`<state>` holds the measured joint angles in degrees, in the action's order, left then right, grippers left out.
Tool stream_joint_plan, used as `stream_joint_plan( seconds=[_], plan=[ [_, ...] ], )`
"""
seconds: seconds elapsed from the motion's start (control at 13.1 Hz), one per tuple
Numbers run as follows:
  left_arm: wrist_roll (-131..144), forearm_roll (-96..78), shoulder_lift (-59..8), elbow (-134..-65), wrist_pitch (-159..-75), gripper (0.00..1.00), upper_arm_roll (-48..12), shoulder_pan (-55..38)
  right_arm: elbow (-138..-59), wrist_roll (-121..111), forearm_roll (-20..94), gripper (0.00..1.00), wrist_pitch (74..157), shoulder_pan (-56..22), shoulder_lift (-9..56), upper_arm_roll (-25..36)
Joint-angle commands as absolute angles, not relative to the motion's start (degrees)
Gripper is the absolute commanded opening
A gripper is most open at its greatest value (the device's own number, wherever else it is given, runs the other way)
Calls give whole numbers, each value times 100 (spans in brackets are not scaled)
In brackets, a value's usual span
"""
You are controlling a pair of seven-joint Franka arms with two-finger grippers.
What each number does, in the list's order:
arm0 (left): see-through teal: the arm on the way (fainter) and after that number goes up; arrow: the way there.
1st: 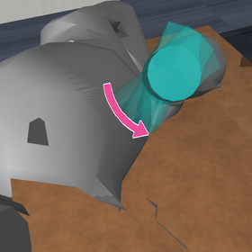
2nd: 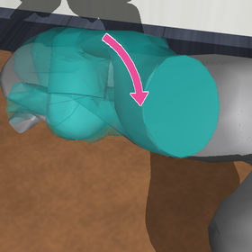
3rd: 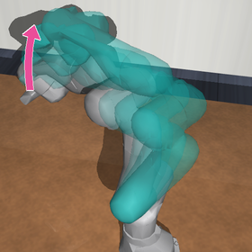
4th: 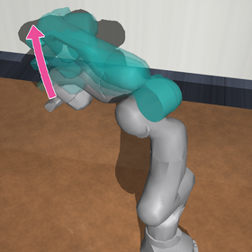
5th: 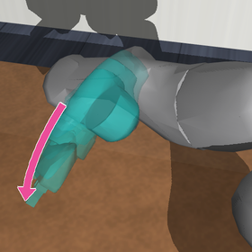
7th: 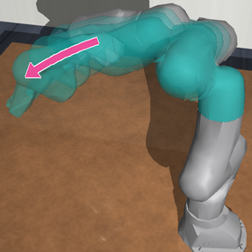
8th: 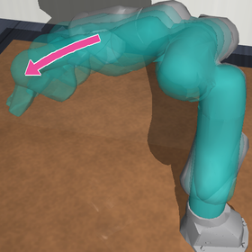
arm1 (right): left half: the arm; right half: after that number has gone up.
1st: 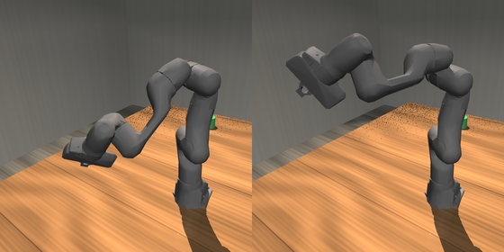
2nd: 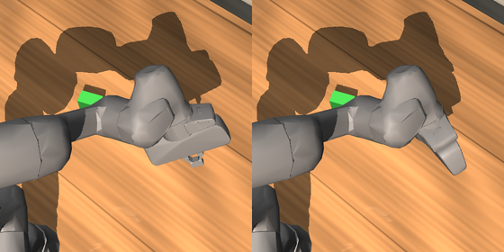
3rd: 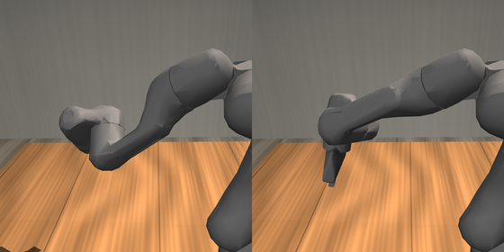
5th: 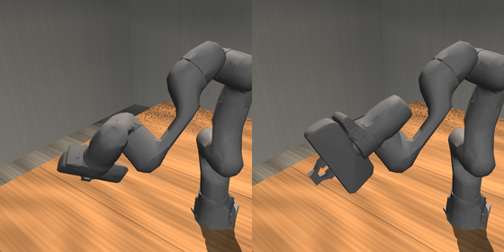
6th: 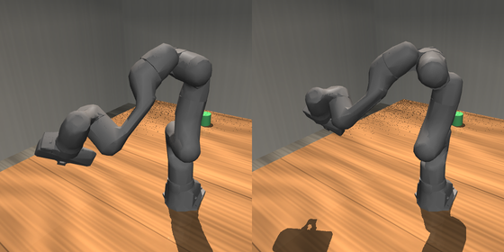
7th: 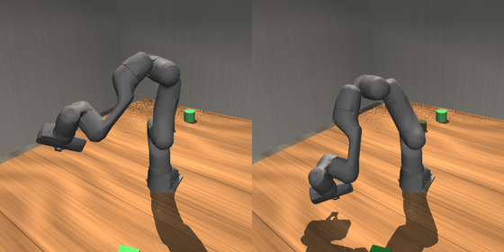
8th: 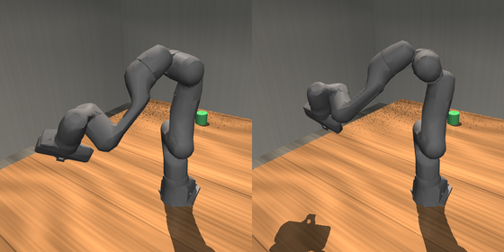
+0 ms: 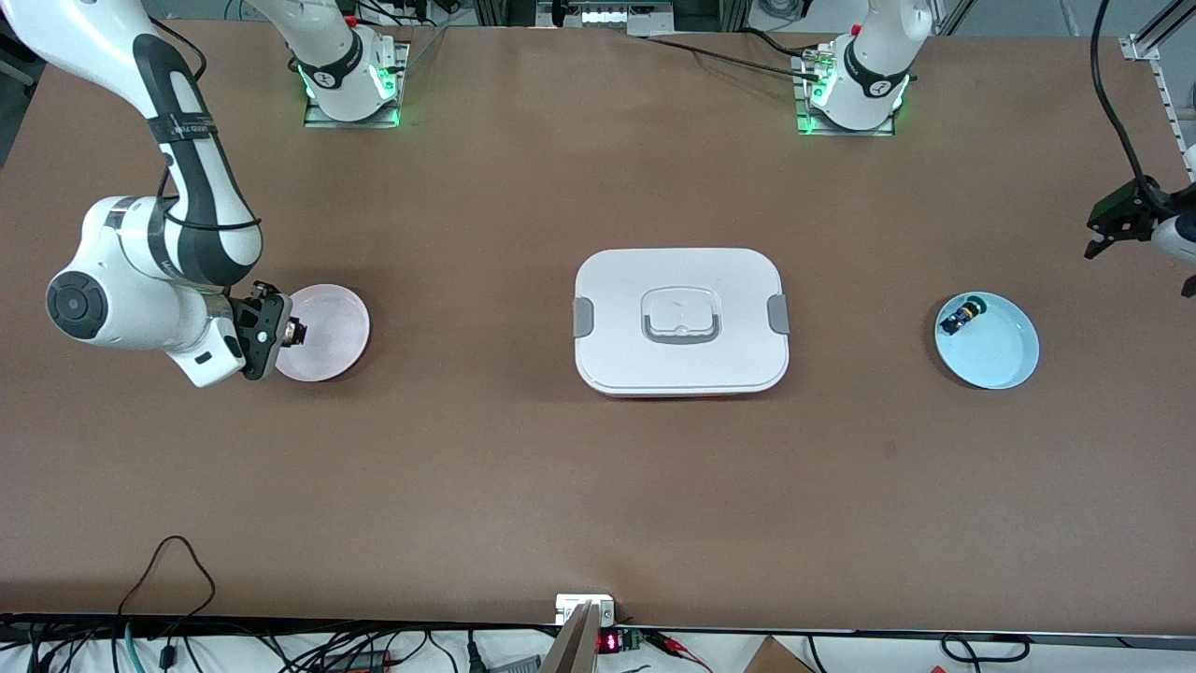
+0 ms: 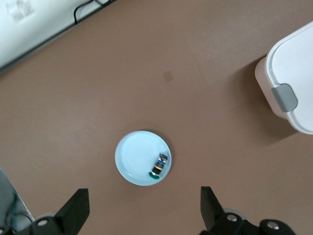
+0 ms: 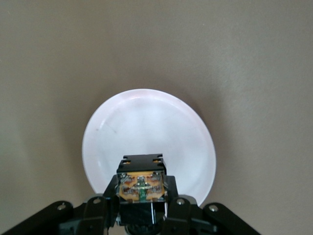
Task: Transfer orange switch to right arm and place
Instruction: 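Lower the orange switch onto the white plate with the right gripper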
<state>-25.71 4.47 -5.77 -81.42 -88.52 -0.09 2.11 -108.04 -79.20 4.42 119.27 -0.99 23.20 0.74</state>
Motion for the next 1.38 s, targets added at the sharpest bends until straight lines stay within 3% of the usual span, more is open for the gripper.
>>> stream_joint_plan(
  seconds=[0.0, 0.38, 0.61, 1.3],
  plan=[
    [-1209, 510, -291, -8437, -8509, 100, 9, 71, -11021, -8305, 352, 20, 12313, -114, 2294, 62],
    [-115, -60, -202, -9051, -8445, 100, 70, 62, -11057, -8350, 115, 20, 12401, -272, 2338, 62],
    [481, -88, -255, -9780, -9182, 100, 88, 62, -11293, -8367, 88, 20, 12796, -264, 2347, 62],
    [642, -88, -246, -9800, -9193, 100, 79, 79, -11944, -8613, 26, 20, 13640, -290, 2329, 62]
  ],
)
